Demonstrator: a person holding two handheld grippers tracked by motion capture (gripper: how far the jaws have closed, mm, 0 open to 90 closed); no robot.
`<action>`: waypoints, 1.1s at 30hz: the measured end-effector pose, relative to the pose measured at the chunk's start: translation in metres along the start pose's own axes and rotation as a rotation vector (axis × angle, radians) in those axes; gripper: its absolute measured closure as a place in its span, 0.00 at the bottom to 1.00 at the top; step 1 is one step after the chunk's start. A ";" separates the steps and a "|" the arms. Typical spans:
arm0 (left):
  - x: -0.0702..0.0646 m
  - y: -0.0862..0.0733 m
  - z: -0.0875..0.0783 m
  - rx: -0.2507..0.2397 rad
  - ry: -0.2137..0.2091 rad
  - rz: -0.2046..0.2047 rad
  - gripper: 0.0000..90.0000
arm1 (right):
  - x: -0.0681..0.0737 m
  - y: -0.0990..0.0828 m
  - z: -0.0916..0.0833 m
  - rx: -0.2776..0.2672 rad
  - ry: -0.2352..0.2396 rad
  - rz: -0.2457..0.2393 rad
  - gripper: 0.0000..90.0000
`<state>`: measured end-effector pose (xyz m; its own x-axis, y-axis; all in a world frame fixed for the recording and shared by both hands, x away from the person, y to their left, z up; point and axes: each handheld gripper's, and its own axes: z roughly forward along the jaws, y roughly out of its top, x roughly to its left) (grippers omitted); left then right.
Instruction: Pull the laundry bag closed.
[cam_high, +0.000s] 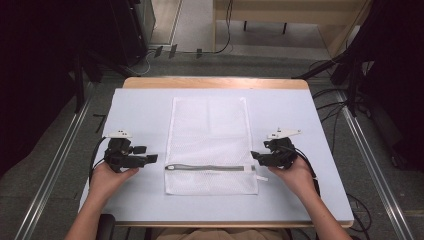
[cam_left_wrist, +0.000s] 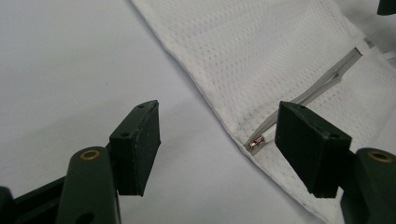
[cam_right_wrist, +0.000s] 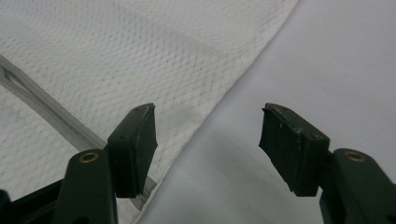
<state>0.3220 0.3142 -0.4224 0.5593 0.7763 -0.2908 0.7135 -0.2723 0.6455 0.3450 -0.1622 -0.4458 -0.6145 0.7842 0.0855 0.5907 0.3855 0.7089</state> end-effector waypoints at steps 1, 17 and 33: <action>0.000 0.000 0.001 0.001 0.004 -0.006 0.36 | 0.001 -0.001 0.000 0.005 -0.001 -0.007 0.42; 0.001 0.001 0.005 0.023 0.003 -0.030 0.37 | 0.012 -0.001 -0.001 0.013 0.058 -0.017 0.44; -0.001 0.001 0.005 0.032 -0.009 -0.025 0.37 | 0.046 0.011 -0.001 0.027 0.091 -0.088 0.45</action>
<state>0.3239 0.3103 -0.4248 0.5450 0.7779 -0.3128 0.7402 -0.2713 0.6152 0.3225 -0.1221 -0.4329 -0.7089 0.6998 0.0877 0.5452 0.4649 0.6976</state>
